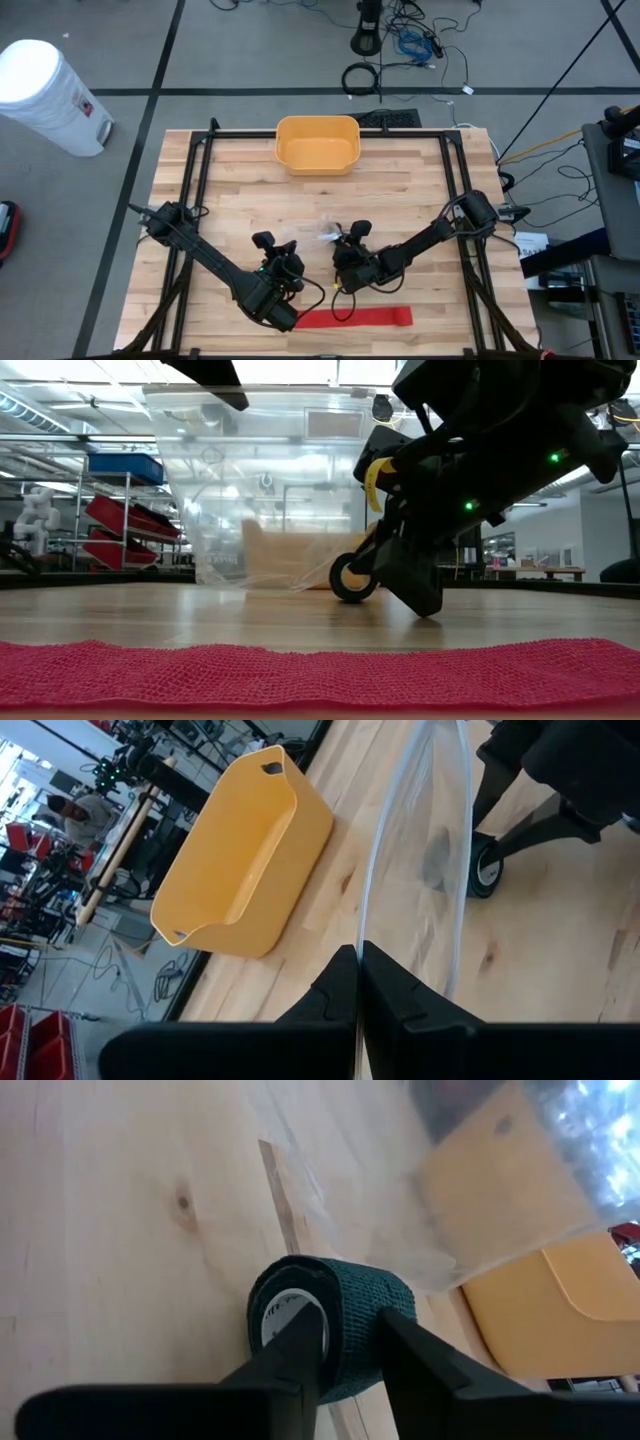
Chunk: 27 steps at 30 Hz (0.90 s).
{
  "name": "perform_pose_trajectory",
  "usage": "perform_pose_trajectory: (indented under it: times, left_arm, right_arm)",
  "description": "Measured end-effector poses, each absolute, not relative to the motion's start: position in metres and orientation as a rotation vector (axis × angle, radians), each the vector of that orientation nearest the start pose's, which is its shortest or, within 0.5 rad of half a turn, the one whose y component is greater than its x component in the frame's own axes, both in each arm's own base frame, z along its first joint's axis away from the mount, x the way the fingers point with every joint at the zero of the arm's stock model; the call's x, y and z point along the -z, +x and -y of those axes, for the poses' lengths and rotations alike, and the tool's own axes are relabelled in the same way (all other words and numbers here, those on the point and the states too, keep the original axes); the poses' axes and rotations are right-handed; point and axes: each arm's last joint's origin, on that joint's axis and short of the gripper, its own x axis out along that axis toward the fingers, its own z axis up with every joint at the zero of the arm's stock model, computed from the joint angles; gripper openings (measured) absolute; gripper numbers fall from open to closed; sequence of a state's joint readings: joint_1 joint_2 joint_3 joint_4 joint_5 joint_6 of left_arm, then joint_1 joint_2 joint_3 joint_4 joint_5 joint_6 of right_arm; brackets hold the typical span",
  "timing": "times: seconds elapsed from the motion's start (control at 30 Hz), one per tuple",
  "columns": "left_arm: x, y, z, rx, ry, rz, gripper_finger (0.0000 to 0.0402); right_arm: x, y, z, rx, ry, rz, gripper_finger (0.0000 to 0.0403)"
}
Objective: Roll bandage
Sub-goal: Put the green bandage into the transparent zip bag
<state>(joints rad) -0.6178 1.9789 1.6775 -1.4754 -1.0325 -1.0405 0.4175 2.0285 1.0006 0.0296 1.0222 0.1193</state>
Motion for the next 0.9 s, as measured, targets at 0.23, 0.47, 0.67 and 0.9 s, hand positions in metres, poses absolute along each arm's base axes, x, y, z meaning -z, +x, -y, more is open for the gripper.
perform_pose_trajectory:
  times: [0.23,0.47,0.67,0.9]
  left_arm:
    - [-0.250,0.308,0.188,-0.797,0.401,-0.836,0.0005]
    - [-0.250,0.307,0.188,-0.797,0.401,-0.836,0.0005]
    - [-0.250,0.307,0.188,-0.798,0.405,-0.838,0.0005]
    - [-0.250,0.307,0.188,-0.798,0.405,-0.838,0.0005]
  right_arm:
    - [-0.092,0.336,-0.128,0.592,-0.582,-0.716,0.0066]
    - [-0.097,0.331,-0.137,0.585,-0.629,-0.699,0.0053]
    - [-0.102,0.328,-0.143,0.554,-0.641,-0.693,0.0049]
    - [-0.121,0.320,-0.160,0.521,-0.615,-0.627,0.0049]
